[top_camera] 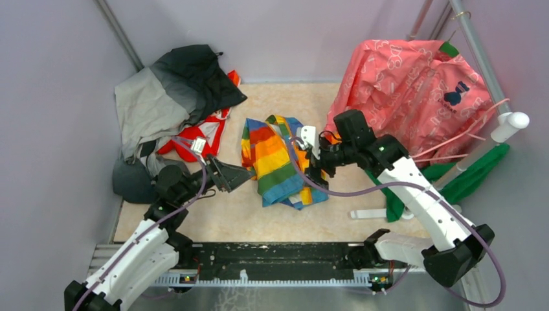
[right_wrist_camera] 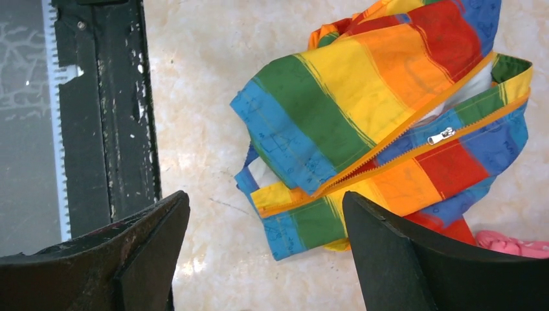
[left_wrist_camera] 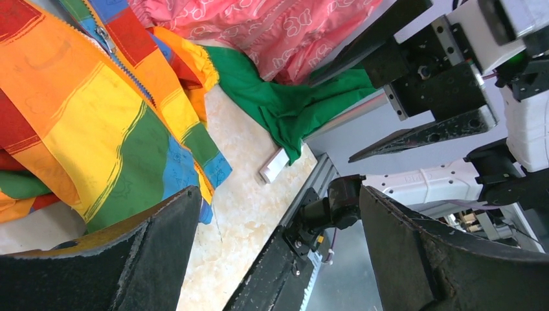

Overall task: Zip up the jacket
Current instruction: Adjust the jacket at the center of the board.

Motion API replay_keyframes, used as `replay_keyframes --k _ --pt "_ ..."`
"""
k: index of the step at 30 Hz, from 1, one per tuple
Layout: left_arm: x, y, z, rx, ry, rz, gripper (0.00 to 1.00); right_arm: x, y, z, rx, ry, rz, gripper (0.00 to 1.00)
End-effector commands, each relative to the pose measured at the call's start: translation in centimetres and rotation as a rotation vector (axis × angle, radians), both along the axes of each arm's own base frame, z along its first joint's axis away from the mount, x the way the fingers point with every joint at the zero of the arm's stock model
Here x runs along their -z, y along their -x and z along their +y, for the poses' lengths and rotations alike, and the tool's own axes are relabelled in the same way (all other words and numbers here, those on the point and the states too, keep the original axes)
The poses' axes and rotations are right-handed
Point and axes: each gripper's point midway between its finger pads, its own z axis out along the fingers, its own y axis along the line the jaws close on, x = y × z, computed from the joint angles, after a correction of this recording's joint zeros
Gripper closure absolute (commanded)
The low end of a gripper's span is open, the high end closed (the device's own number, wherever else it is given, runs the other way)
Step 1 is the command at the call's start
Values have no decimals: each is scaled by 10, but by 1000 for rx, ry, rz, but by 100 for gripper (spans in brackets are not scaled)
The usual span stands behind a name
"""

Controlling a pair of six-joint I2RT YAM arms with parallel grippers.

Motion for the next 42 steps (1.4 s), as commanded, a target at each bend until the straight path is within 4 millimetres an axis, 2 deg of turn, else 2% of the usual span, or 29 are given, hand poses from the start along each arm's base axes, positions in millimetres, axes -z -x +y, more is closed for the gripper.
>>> replay_keyframes --k 1,6,13,17,21,25,28,31,33,36,39,42 --pt "-2 -7 0 -26 3 -2 3 -30 -19 24 46 -70 -73 12" --pt "-3 -16 -6 -15 -42 -14 3 -28 -23 31 33 -44 -108 12" --pt "-9 -22 -8 -14 -53 -38 3 -59 6 45 -147 -100 -123 10" --pt "-13 -24 -6 -33 -61 -71 3 -68 18 50 -201 -146 -93 10" --pt "-17 -26 -4 -45 -64 -92 3 -70 20 56 -210 -165 -58 10" --pt "-19 -28 -2 -59 -79 -105 2 -67 11 62 -173 -169 -33 10" --pt "-14 -30 2 -87 -110 -103 2 -59 0 67 -125 -137 -40 11" --pt "-3 -34 13 -154 -163 -87 3 -42 -8 77 -87 -26 -123 12" --pt "5 -37 25 -217 -208 -73 3 -29 -11 87 -77 47 -163 12" --pt "14 -37 45 -312 -269 -54 5 -22 -17 100 -50 69 -142 14" --pt "21 -31 60 -365 -296 -42 5 -7 -34 97 49 103 -150 14" --pt "32 -19 56 -325 -263 -3 6 17 -53 83 174 83 -122 14"
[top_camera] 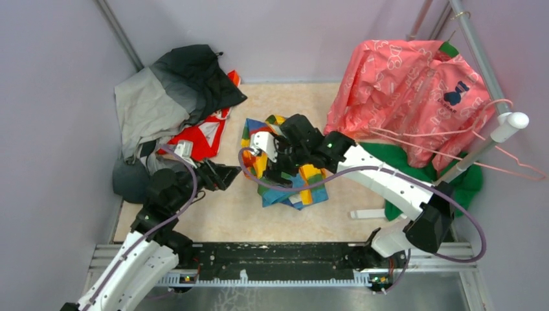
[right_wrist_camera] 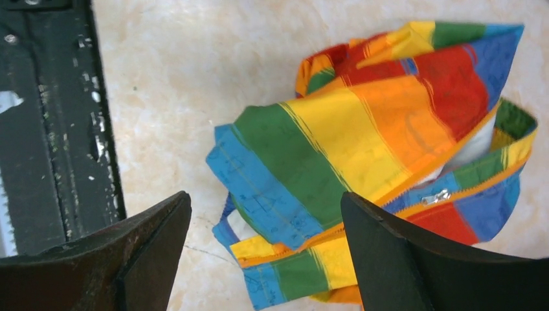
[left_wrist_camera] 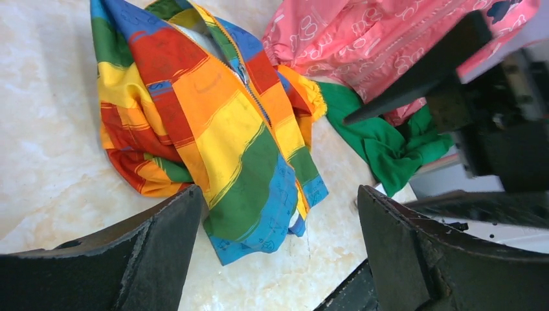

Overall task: Zip up the jacket
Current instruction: Adjust the jacket at the center of the board.

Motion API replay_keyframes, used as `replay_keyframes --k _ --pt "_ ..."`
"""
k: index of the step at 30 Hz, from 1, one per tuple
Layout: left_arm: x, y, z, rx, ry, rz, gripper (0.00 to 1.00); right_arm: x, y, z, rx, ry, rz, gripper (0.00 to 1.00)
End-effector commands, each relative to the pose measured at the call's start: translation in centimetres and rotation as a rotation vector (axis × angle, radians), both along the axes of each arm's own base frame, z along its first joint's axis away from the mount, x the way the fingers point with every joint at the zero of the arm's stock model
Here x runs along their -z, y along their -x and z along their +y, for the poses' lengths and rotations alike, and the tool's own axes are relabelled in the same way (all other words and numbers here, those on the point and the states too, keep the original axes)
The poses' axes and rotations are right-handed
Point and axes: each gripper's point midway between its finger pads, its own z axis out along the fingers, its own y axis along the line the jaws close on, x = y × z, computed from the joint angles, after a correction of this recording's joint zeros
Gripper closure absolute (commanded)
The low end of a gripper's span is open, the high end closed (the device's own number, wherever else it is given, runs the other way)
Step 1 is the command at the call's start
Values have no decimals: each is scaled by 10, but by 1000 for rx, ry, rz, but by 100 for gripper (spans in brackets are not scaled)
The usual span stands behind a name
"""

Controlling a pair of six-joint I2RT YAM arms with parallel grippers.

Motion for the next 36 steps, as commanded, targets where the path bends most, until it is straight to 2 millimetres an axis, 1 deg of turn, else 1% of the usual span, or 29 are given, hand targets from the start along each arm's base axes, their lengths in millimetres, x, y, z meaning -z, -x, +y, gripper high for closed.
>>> replay_keyframes --k 1,3,5,7,8,10,13,15,18,21,23,24,26,27,28,30,31,32,33,35,36 --pt "20 12 3 0 12 66 7 5 -46 -19 254 -98 -23 15" --pt "27 18 -10 69 78 93 10 18 -64 -36 351 -145 56 19" --pt "29 22 -23 138 156 104 14 24 -80 -49 419 -186 105 27" --pt "31 24 -34 192 212 123 17 34 -91 -55 460 -195 133 34" --pt "32 23 -39 211 218 129 18 42 -95 -57 485 -186 140 35" --pt "41 17 -47 223 185 162 18 56 -105 -59 535 -174 150 37" --pt "70 3 -60 195 80 239 14 72 -126 -68 645 -152 159 37" --pt "96 -5 -68 175 -5 290 10 79 -141 -80 716 -154 171 37" --pt "132 -18 -69 143 -123 376 8 94 -153 -92 774 -152 189 35" --pt "154 -24 -71 141 -183 421 11 115 -160 -101 809 -126 175 34" --pt "159 -25 -75 164 -205 427 18 128 -164 -104 822 -118 174 34" --pt "161 -24 -76 178 -214 428 25 134 -164 -106 823 -108 180 34" --pt "163 -26 -76 187 -234 427 45 139 -164 -108 821 -101 203 34" --pt "165 -26 -75 187 -250 431 58 140 -164 -109 822 -104 215 34" --pt "166 -27 -71 181 -269 439 67 141 -163 -109 821 -108 217 35" --pt "166 -28 -57 151 -308 460 80 143 -162 -110 819 -109 224 36" --pt "165 -26 -49 131 -323 466 83 144 -160 -110 815 -113 235 42" --pt "163 -20 -38 108 -341 481 88 144 -160 -110 811 -122 248 50" --pt "160 -17 -29 85 -347 482 90 143 -158 -110 803 -129 263 58" --pt "154 -9 -14 36 -357 488 93 139 -153 -107 774 -150 284 81" --pt "150 -5 -7 12 -355 489 94 134 -150 -104 750 -165 290 89"
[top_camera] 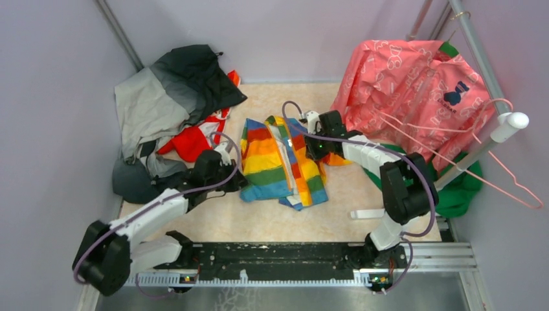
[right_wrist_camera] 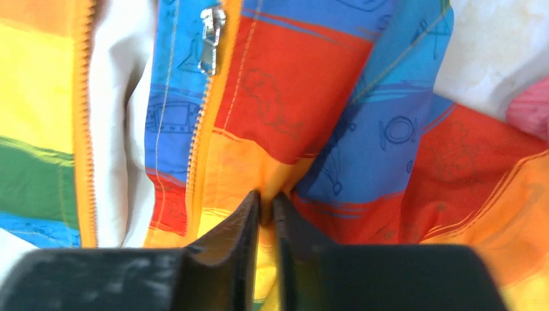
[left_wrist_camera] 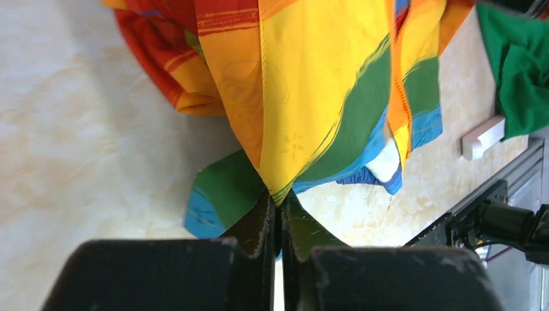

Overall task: Zip up the jacket
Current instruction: Adjust the jacket at the center of the board, then pick up the jacket from the center of the board.

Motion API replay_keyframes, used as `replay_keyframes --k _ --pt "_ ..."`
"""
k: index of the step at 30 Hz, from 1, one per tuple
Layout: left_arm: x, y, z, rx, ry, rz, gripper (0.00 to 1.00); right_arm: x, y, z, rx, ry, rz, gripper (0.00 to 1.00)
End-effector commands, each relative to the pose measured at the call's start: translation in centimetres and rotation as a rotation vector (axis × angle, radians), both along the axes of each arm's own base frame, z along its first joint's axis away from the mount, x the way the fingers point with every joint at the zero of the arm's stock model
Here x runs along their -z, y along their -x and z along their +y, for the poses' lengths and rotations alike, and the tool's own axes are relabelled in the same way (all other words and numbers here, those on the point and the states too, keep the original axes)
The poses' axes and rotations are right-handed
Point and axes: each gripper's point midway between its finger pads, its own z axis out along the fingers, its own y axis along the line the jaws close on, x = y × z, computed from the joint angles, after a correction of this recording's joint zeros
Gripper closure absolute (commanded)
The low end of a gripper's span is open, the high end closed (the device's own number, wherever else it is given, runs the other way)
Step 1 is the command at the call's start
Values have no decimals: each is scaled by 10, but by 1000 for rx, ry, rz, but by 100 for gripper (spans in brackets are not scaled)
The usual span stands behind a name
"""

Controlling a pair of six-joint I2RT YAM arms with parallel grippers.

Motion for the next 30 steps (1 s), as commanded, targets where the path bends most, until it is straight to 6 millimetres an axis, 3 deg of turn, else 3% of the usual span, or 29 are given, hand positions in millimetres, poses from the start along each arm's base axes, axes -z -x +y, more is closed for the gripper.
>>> replay_keyframes --k 1,2,6,9,10,12,16,22,24,30 --pt "-9 18 39 -94 -85 2 96 -25 5 14 -72 -118 -29 96" --pt "-13 21 44 -118 -80 -6 96 -31 10 18 -98 -141 -31 100" --pt "-17 27 61 -214 -71 -29 97 -59 36 32 -237 -242 -49 100" --pt "-14 32 64 -230 -67 -6 94 -67 58 35 -339 -276 -47 100" --pt "-10 37 65 -231 -80 35 86 -61 80 34 -428 -280 -6 100" --pt "-12 41 68 -247 -95 68 77 -49 95 32 -481 -253 31 100" --pt "-48 34 74 -281 -66 -24 55 -24 106 20 -513 -140 76 100" --pt "-135 44 22 -2 304 -341 4 -22 103 15 -521 -100 58 98" --pt "-160 47 4 80 449 -434 2 -25 102 15 -526 -98 38 97" --pt "-145 21 -29 140 547 -395 2 -34 99 16 -528 -107 2 90"
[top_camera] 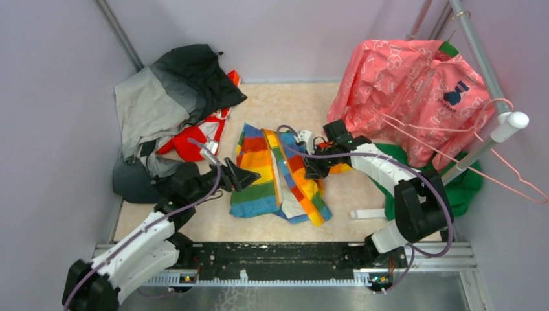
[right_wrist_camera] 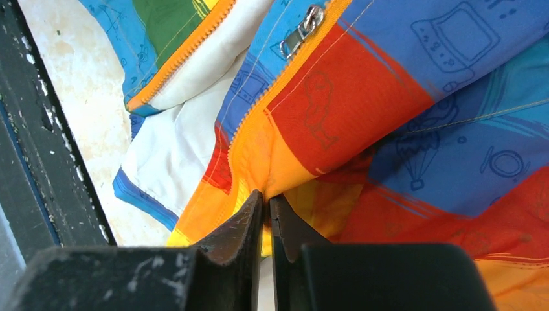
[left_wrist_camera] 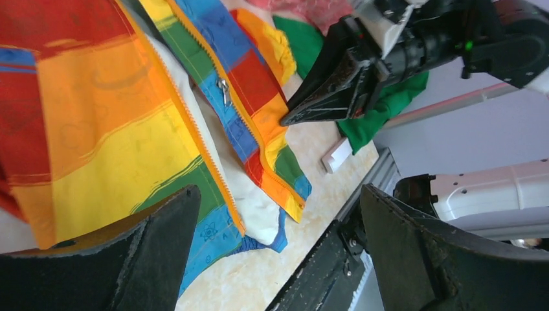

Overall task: Zip up the jacket
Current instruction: Pick up the jacket from the center of the board.

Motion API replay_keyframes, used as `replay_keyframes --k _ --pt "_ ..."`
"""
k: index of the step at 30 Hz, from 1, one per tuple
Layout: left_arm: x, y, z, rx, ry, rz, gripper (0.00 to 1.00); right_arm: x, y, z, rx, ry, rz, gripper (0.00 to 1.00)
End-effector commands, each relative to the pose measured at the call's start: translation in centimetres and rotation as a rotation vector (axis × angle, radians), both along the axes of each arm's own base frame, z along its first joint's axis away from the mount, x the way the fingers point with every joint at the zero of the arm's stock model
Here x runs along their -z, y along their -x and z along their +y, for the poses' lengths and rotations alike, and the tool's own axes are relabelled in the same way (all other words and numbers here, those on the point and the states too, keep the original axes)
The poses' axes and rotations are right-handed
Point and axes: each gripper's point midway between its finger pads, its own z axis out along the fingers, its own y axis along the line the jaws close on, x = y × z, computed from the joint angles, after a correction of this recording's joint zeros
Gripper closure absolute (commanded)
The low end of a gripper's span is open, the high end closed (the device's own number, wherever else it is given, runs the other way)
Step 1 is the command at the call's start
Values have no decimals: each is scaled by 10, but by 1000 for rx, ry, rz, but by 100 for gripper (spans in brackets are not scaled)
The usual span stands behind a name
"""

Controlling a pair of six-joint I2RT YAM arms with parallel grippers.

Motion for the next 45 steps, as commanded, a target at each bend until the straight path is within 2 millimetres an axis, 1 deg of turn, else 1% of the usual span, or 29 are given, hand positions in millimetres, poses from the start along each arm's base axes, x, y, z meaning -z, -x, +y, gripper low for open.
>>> replay_keyframes --k 1,3,4,5,7,8,10,13,16,20,23,25,29,32,35,36,40,43,45 --pt "-24 -16 -33 117 135 -93 2 -18 -1 5 -35 -35 -62 89" --pt "-16 -36 -40 92 119 -72 4 -22 1 6 -44 -54 -60 86" --pt "-12 -48 -42 70 108 -57 6 -23 2 7 -54 -66 -56 84" --pt "-4 -58 -45 49 94 -27 9 -23 4 8 -61 -75 -50 83" --pt "9 -75 -51 33 67 19 17 -23 5 9 -65 -81 -37 83" --pt "16 -82 -54 31 57 46 21 -21 5 9 -65 -83 -25 83" --pt "29 -91 -61 39 58 91 23 -16 6 9 -65 -80 -2 83" --pt "38 -102 -74 69 85 118 28 -11 5 10 -61 -74 26 83" --pt "57 -116 -75 36 54 173 29 -11 5 11 -59 -83 44 83" --pt "75 -120 -74 5 47 230 29 -15 4 12 -50 -94 36 83" --pt "80 -121 -77 19 54 232 28 -16 4 11 -47 -95 34 84" --pt "78 -121 -82 45 76 226 30 -15 4 11 -49 -96 37 84" --pt "76 -119 -95 117 123 235 37 -12 6 12 -53 -100 56 84" --pt "76 -119 -100 148 141 237 45 -13 7 13 -60 -108 59 84" --pt "77 -117 -104 181 137 231 57 -13 9 13 -73 -112 61 84" --pt "78 -117 -105 188 132 229 58 -13 9 13 -79 -114 59 84" --pt "84 -117 -110 231 124 230 55 -15 15 14 -112 -133 63 84" --pt "86 -116 -115 270 137 225 47 -17 17 14 -128 -139 60 84" --pt "87 -117 -117 279 141 222 47 -16 18 14 -134 -140 60 84"
